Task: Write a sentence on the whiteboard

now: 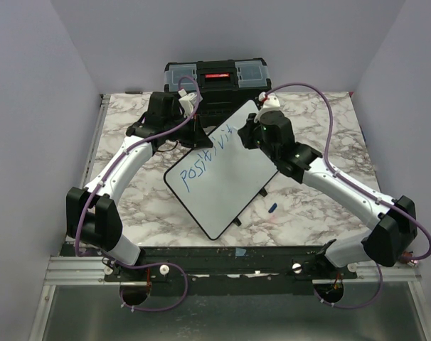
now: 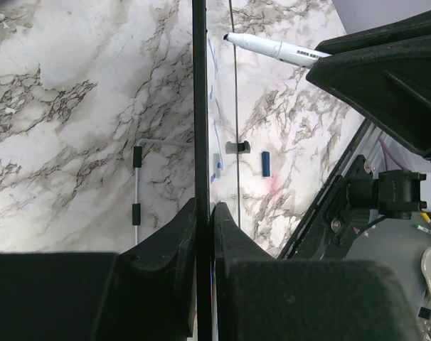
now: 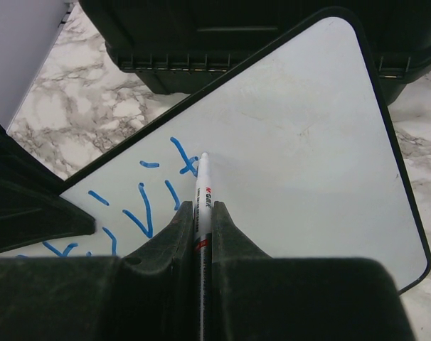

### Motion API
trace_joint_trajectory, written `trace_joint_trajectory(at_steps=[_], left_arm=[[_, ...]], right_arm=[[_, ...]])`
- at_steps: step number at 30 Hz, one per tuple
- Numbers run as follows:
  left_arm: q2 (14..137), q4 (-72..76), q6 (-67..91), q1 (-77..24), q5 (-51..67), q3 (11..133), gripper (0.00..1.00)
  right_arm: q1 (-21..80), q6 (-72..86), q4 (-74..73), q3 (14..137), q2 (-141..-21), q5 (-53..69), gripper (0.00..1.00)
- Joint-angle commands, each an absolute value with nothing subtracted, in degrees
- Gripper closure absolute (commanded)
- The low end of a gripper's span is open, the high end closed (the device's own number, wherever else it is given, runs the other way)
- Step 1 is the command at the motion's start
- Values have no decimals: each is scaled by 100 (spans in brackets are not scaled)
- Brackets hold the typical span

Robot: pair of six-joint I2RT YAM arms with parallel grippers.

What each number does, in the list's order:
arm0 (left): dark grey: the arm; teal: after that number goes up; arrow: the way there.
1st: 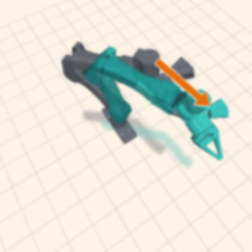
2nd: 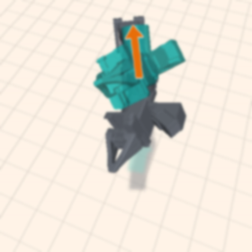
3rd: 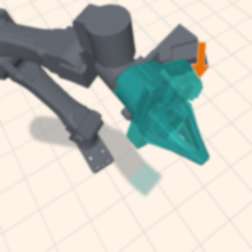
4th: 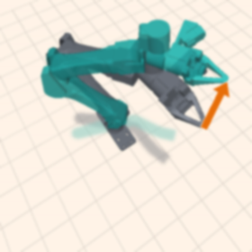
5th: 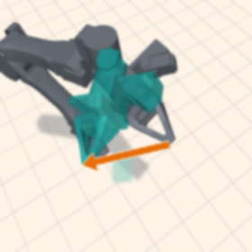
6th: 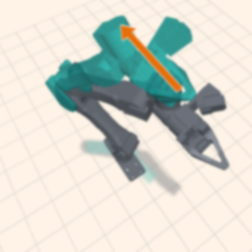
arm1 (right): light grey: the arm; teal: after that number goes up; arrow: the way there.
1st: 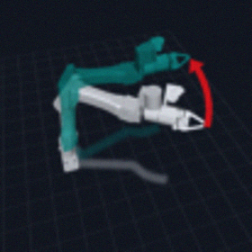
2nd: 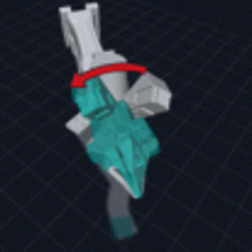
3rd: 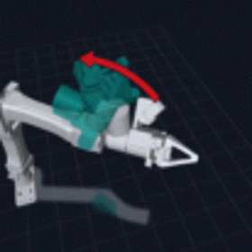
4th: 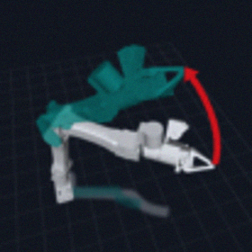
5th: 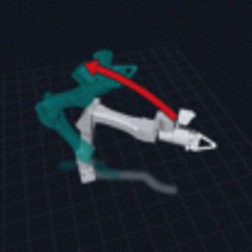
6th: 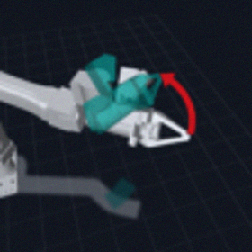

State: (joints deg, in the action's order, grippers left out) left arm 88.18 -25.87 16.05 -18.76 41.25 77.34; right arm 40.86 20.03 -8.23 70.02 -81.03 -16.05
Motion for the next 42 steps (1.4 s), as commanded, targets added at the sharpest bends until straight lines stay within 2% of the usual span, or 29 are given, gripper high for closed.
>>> trace_joint_trajectory(at_steps=[1, 19, 42], left_arm=[[8715, -2575, 1165, -1977, 4177, 7819, 100], [8661, -2579, 1158, -1995, 4167, 7803, 100], [8681, -2563, 1170, -1993, 4181, 7799, 100]], right_arm=[[4072, 1971, -757, 7159, -7945, -1888, 99], [4076, 1952, -649, 7489, -8408, -1842, 99], [4078, 2080, -725, 6678, -8142, -1885, 99]])
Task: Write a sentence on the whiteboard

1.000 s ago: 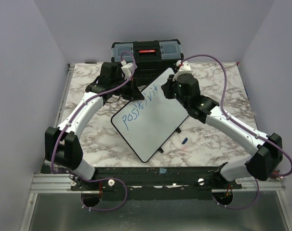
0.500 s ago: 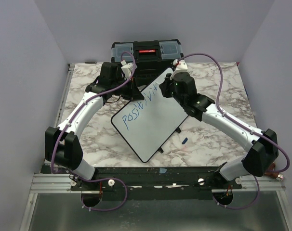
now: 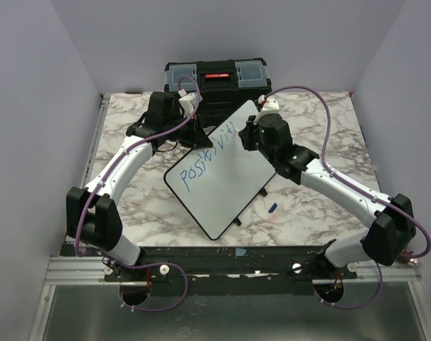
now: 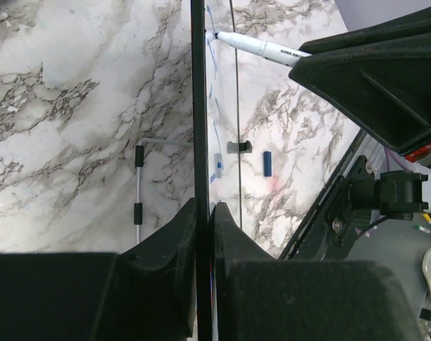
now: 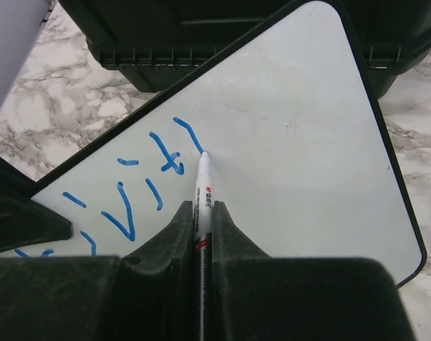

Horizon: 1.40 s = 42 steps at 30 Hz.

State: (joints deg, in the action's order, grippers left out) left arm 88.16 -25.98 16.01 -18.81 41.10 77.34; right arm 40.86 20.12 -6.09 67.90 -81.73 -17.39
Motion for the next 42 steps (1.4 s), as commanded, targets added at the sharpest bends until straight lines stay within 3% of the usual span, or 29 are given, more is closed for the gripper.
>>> trace_joint_trajectory(at_steps=[1, 19, 42], left_arm=[[8676, -2565, 1169, -2004, 4179, 7800, 100], [8643, -2564, 1152, -2012, 4184, 7776, 100], [8608, -2558, 1176, -2021, 4158, 7760, 100]], right_arm=[[4078, 2073, -738, 6706, -8168, -1945, 99], [4061, 2014, -671, 7470, -8710, -2141, 99], [4064, 1964, -864, 6803, -8268, -1650, 99]])
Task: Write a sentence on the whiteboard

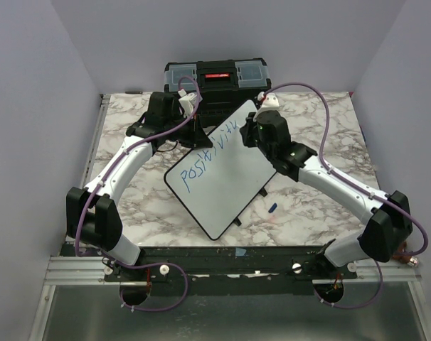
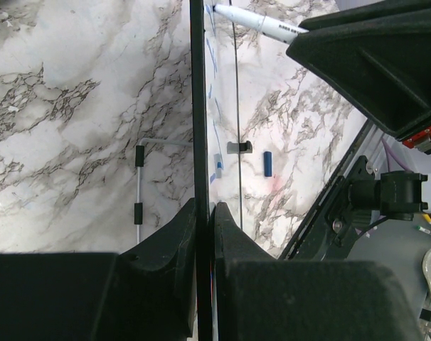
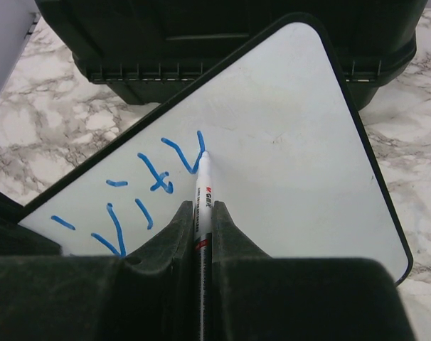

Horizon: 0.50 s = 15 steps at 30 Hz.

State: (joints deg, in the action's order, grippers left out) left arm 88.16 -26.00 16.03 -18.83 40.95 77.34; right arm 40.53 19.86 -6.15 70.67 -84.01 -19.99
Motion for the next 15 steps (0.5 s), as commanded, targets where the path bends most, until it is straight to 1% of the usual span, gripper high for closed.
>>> trace_joint_trajectory(at_steps=[1, 8, 15], left_arm=[[8597, -2565, 1170, -2021, 4161, 7760, 100], [8565, -2556, 1178, -2030, 4162, 7735, 100], [8505, -2562, 1185, -2038, 4123, 7703, 100]], right_arm=[[4056, 1967, -885, 6750, -8230, -1615, 99], [4062, 2073, -1046, 6422, -7995, -1439, 99], [4059, 2093, -1100, 6284, -7969, -1003, 99]])
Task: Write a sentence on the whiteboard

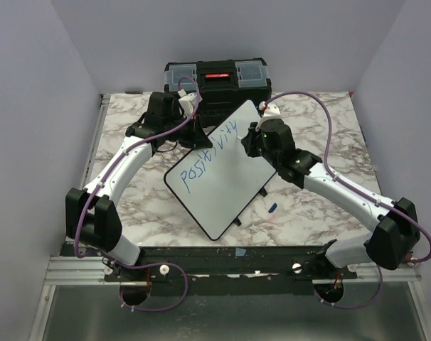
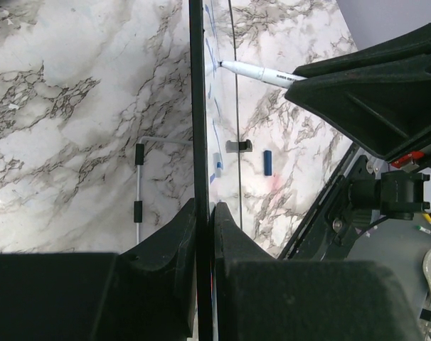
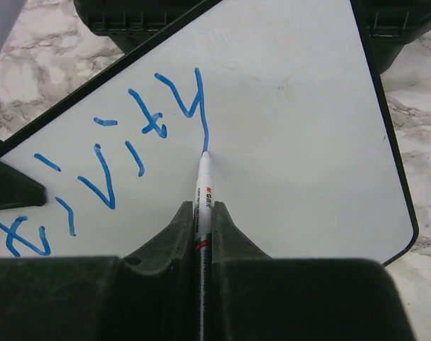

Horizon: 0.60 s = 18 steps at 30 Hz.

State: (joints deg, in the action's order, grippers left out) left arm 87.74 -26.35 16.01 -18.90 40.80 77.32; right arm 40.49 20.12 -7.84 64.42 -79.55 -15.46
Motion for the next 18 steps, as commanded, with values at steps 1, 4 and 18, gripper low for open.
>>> trace_joint_trajectory(at_steps=[1, 4, 18], left_arm=[[8506, -2559, 1186, -2039, 4123, 7701, 100], [8496, -2565, 1189, -2038, 4122, 7690, 100], [8413, -2583, 1217, -2057, 4045, 7668, 100]], right_arm=[[4067, 2094, -1099, 6292, -7978, -954, 99], [4060, 2116, -1090, 6344, -7980, -808, 99], [4056, 1779, -949, 6768, -7515, -733, 99]])
